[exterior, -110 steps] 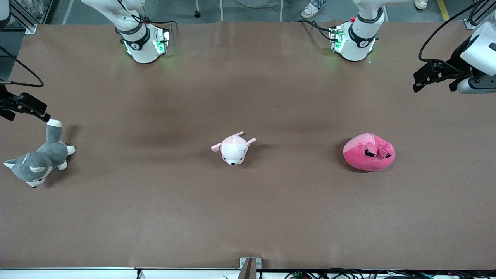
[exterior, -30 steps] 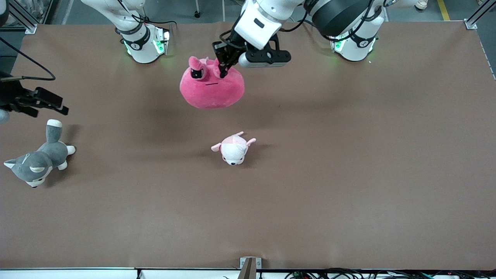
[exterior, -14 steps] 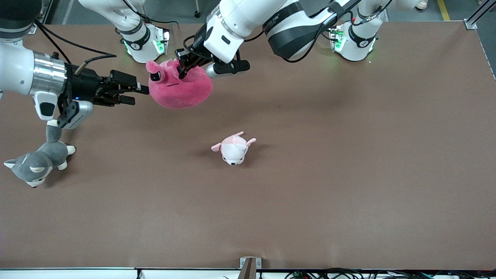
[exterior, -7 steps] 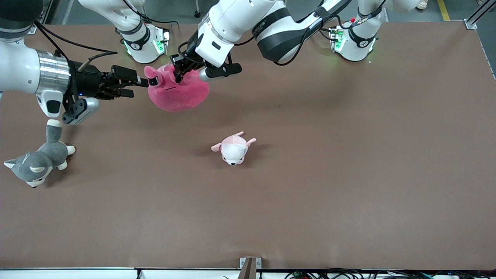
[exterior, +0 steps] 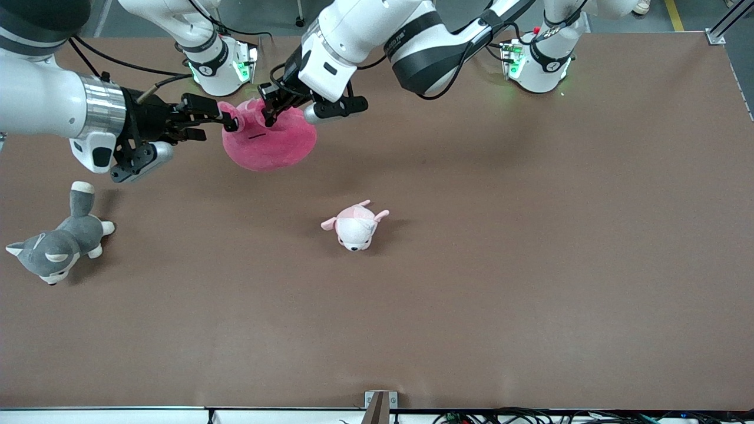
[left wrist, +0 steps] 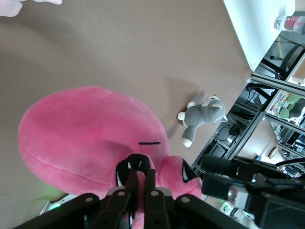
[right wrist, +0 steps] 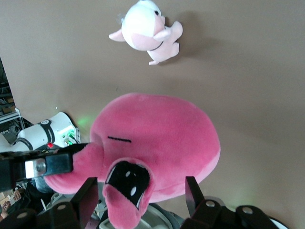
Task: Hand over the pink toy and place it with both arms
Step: 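Reach the right gripper to the pink toy while the left gripper holds it, then close the right gripper on the pink toy's tentacle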
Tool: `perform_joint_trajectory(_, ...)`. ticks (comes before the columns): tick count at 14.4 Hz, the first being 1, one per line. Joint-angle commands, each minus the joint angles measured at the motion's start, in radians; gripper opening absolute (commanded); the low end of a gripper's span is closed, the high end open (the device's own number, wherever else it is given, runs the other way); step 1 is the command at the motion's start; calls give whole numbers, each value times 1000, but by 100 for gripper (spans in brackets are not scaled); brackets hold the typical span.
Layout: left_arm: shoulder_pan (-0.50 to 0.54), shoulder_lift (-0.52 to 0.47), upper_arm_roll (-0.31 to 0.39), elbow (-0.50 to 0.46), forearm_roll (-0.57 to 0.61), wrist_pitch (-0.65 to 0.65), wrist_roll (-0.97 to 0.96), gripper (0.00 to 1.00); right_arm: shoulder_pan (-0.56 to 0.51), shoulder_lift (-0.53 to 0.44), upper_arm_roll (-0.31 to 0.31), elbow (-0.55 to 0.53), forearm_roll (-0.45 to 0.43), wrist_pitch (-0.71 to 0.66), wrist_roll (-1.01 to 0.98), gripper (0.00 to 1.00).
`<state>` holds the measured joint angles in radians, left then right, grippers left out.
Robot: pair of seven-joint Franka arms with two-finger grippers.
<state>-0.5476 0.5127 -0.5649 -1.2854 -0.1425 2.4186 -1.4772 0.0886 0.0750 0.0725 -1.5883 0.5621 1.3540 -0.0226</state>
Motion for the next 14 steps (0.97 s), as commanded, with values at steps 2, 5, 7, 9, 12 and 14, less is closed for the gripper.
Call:
perform_joint_trajectory(2, -9, 15, 5, 28, -11, 13, -14, 1, 20, -27, -2, -32, -14, -24, 15, 82)
perform_joint_trajectory(5, -8, 15, 5, 28, -11, 13, -12, 1, 39, -27, -2, -33, -13, -23, 16, 82)
perform_joint_trajectory(7, -8, 15, 5, 28, -11, 13, -12, 1, 51, -26, -3, -33, -14, -15, 16, 82)
perform_joint_trajectory(9, -6, 15, 5, 26, -11, 13, -12, 1, 54, -24, -3, -35, -19, -15, 13, 79)
perform_joint_trajectory(12, -5, 15, 5, 26, -11, 13, -11, 1, 56, -24, -3, -41, -33, -16, 13, 65)
perform_joint_trajectory(14, -2, 14, 5, 26, -11, 13, -11, 1, 56, -24, -3, -48, -33, -19, 15, 31)
